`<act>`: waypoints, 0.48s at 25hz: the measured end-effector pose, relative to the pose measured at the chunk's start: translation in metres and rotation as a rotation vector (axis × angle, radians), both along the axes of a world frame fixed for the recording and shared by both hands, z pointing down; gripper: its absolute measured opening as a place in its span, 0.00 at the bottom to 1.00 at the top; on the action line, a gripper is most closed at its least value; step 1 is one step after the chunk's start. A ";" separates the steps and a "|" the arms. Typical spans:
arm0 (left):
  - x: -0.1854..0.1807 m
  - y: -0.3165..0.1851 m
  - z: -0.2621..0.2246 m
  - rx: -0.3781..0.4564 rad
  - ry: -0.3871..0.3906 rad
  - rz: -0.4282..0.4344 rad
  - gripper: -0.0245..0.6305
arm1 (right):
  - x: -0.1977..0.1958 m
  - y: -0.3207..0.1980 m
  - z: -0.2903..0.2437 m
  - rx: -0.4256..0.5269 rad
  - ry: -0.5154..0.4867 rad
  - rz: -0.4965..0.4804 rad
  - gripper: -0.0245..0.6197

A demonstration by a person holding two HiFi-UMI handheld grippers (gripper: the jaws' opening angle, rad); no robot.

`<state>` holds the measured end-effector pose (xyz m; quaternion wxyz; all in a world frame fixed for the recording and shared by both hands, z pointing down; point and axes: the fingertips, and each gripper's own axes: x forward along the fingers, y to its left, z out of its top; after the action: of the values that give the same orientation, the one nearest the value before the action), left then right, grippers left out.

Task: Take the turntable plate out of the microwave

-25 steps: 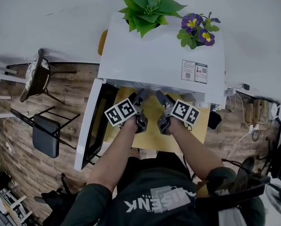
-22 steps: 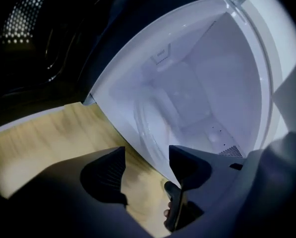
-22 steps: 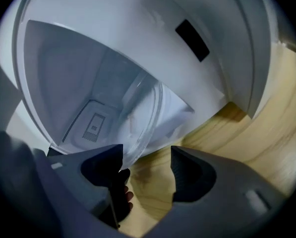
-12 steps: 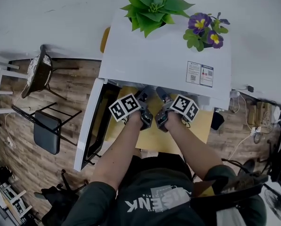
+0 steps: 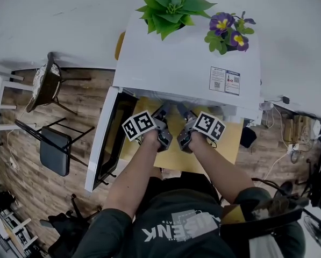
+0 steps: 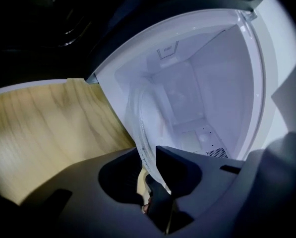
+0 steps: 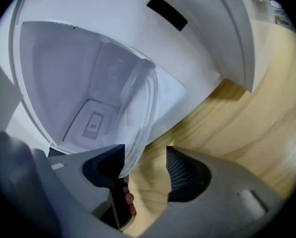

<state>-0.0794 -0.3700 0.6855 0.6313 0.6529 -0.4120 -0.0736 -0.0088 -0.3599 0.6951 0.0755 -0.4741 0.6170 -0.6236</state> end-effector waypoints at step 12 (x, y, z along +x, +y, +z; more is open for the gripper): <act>-0.012 0.050 -0.002 0.021 0.006 -0.041 0.15 | 0.018 0.013 -0.002 0.074 -0.053 -0.006 0.41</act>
<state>-0.0913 -0.3201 0.6837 0.6241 0.6507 -0.4226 -0.0925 0.0095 -0.3472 0.6934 0.1075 -0.4523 0.6387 -0.6131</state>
